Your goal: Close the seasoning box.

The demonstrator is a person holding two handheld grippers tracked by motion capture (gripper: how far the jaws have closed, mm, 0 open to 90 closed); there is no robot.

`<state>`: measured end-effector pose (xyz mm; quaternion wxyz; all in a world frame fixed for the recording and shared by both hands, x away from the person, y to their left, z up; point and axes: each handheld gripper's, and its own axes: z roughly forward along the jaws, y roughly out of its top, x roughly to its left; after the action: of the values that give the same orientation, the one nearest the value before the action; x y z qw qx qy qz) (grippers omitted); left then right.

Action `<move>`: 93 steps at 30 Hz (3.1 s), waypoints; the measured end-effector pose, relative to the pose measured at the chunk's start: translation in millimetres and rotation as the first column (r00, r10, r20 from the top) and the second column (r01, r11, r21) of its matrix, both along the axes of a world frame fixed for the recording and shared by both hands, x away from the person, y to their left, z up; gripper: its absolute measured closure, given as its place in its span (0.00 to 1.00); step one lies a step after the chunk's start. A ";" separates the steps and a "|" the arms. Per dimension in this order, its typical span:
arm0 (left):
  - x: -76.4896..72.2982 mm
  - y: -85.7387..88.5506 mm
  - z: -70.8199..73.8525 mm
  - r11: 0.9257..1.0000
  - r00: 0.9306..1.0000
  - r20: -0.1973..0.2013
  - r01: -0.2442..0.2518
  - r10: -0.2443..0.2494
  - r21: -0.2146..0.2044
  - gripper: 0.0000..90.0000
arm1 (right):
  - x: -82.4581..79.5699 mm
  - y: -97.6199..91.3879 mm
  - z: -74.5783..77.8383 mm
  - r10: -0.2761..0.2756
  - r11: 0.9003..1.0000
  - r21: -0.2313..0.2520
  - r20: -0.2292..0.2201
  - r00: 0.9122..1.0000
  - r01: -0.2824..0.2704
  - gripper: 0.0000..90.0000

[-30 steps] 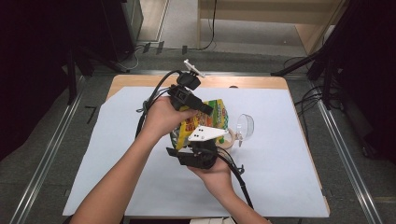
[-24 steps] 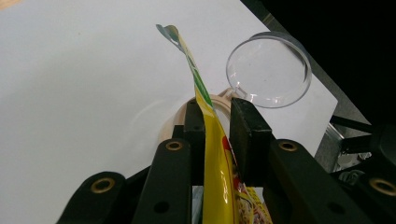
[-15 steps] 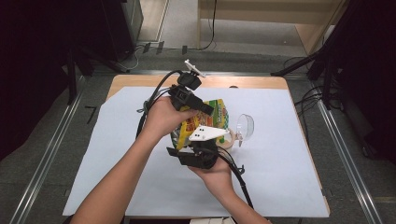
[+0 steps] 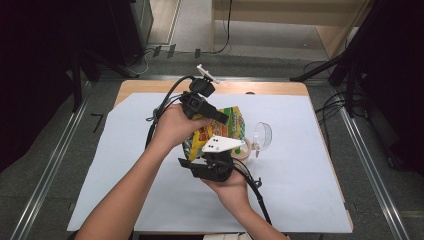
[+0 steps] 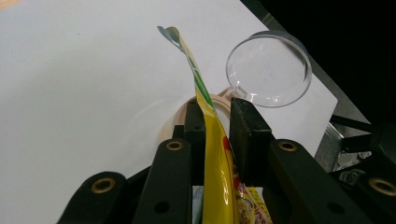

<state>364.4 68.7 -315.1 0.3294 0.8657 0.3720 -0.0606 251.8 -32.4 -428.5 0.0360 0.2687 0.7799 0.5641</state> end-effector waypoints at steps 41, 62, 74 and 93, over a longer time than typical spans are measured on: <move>-28.6 45.5 -39.3 0.990 0.999 -0.005 0.047 -0.048 -0.131 0.92 | -6.8 14.8 -41.1 0.070 0.990 -0.128 0.022 0.997 -0.067 0.61; -35.2 65.2 -44.1 0.987 0.998 0.017 0.067 -0.065 -0.146 0.98 | -7.3 11.6 -49.8 0.057 0.987 -0.149 0.022 0.998 -0.053 0.55; -36.4 76.3 -49.0 0.987 0.998 0.010 0.068 -0.067 -0.145 0.96 | -6.5 5.8 -53.3 0.036 0.984 -0.176 0.034 0.999 -0.029 0.51; -22.2 66.1 -54.7 0.981 0.998 0.036 0.063 -0.057 -0.185 0.92 | -8.9 10.3 -60.4 0.071 0.975 -0.212 0.025 0.997 -0.064 0.55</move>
<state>342.2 134.8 -369.8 0.4124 0.8429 0.3333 -0.0917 242.9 -22.1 -488.9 0.0576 0.2277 0.8433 0.4835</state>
